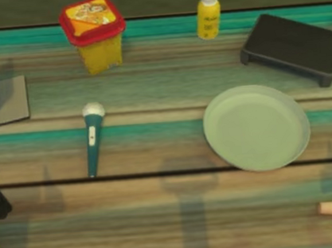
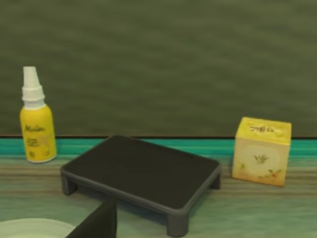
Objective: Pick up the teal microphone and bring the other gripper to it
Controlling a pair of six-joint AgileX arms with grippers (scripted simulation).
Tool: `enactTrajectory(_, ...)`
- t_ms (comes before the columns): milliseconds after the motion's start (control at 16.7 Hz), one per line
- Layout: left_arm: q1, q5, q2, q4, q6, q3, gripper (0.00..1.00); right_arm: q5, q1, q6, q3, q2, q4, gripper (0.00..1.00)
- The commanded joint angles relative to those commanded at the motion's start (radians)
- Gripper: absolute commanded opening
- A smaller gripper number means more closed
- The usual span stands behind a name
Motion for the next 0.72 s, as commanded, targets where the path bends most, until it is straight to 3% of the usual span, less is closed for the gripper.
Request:
enactTrajectory(360,-0.029,0.0,0.104,-0.073,-0.018,0.084,1.0,0.0,0.0,0.0,0.0,0.0,0.0,1.0)
enactTrajectory(720,-0.12,-0.015,0.568,-0.314,-0.097,0.413,1.0,0.0,0.0,0.0,0.0,0.0,0.0,1.0)
